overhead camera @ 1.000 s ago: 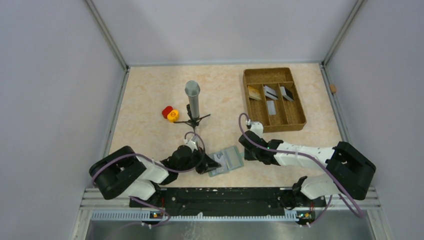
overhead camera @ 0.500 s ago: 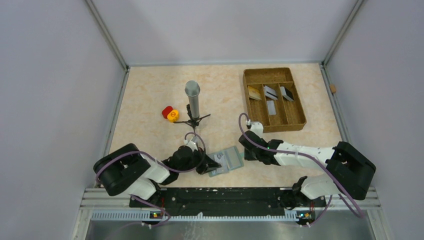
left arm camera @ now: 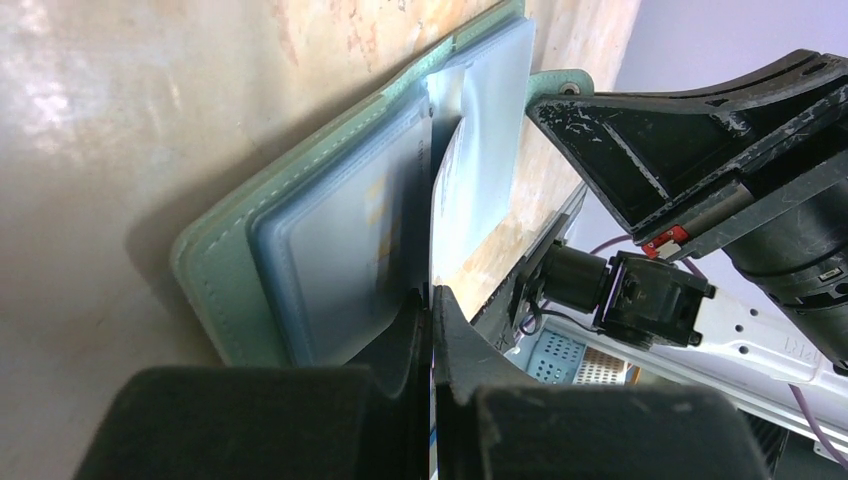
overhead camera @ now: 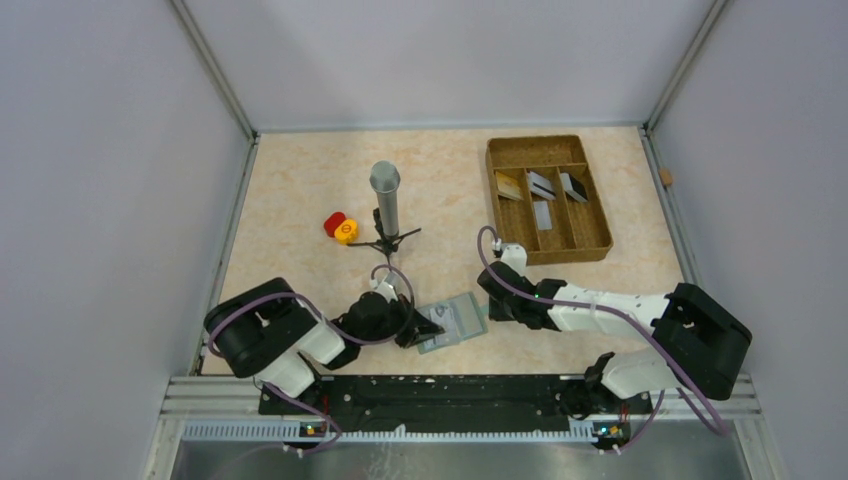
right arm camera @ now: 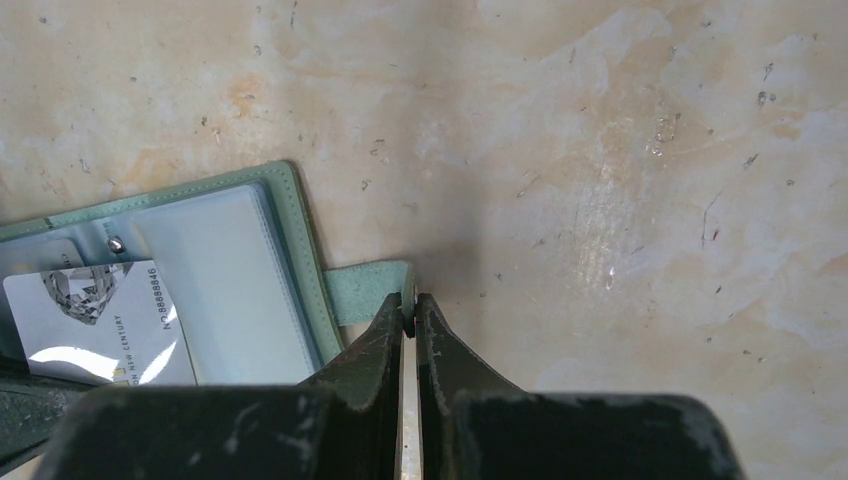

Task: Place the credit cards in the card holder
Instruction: Insert the credit card into the card holder.

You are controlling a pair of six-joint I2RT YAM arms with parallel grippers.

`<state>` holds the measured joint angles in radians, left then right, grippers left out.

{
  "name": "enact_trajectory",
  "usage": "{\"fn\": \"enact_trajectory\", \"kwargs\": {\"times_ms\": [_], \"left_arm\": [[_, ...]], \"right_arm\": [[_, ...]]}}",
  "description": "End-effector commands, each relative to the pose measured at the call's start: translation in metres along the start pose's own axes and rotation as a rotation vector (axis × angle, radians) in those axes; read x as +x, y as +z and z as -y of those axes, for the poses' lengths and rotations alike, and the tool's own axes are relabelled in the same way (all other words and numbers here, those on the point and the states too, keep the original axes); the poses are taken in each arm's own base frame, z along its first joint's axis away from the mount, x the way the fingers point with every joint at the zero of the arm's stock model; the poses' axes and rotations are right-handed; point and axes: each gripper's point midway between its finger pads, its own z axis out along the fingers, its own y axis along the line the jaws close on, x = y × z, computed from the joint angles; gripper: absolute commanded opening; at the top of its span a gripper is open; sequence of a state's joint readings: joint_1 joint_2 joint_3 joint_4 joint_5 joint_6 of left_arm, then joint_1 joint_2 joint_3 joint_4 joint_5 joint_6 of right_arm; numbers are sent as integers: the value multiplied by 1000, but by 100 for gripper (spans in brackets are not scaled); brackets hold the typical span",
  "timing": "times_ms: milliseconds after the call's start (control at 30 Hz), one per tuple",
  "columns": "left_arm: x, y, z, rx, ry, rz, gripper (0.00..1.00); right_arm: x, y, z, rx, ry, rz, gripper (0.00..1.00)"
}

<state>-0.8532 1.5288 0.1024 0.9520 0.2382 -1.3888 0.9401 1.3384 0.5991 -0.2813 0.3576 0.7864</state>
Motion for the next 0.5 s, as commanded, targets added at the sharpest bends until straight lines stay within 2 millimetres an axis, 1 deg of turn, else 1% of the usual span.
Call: {"fn": "enact_trajectory", "kwargs": {"times_ms": [0,200,467], "left_arm": [[-2,8,4,17,30,7,0],[-5,11,1,19,22,24,0],[-15,11,-3,22,24,97,0]], "right_arm": [[-9,-4,-8,-12,9,23,0],[-8,-5,-7,-14,14,25,0],[-8,-6,-6,-21,21,29,0]]}}
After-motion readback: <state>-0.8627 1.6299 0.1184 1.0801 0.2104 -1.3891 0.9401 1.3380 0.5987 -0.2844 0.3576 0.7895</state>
